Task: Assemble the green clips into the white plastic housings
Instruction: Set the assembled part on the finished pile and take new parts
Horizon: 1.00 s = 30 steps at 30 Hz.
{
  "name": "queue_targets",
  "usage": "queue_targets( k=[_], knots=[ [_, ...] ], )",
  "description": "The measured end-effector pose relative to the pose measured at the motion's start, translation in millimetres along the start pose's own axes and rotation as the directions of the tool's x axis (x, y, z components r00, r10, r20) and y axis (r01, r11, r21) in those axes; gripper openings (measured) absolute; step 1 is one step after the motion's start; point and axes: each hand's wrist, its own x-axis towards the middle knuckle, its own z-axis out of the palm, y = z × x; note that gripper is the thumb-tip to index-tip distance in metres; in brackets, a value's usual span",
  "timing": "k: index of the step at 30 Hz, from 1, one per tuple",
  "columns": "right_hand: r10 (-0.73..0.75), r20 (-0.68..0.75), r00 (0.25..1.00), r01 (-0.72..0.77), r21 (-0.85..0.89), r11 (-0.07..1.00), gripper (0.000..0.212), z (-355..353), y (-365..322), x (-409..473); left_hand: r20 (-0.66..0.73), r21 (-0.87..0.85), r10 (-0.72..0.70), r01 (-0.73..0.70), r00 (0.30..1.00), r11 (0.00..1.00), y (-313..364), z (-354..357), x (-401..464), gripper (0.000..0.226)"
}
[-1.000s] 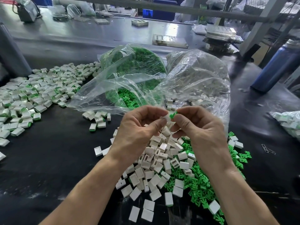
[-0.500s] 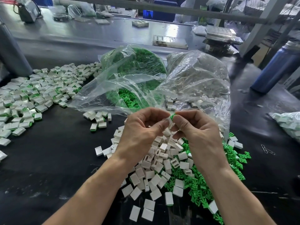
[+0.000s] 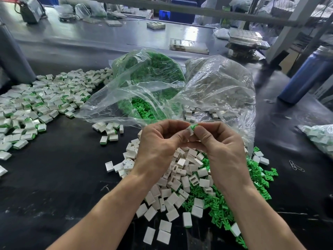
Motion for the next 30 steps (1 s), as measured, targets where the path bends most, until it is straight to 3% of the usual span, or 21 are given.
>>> queue_targets(
  k=[3,7,19,30],
  knots=[
    [-0.055,-0.004,0.998,0.054,-0.165,0.985,0.003,-2,-4,0,0.017,0.150,0.065,-0.067,0.998,0.986,0,-3,1,0.013],
    [-0.099,0.013,0.995,0.099,-0.253,0.962,0.004,-4,-11,-2,0.032,0.259,0.133,-0.137,0.991,0.956,1,-3,1,0.016],
    [-0.076,0.059,0.995,0.086,-0.200,0.976,0.009,-3,-7,0,0.006,0.165,0.138,-0.137,0.990,0.977,3,-5,-1,0.015],
    [-0.163,0.121,0.979,0.192,-0.293,0.936,0.009,-6,-5,-1,0.020,0.124,0.107,-0.109,0.994,0.986,4,-9,-1,0.013]
  ],
)
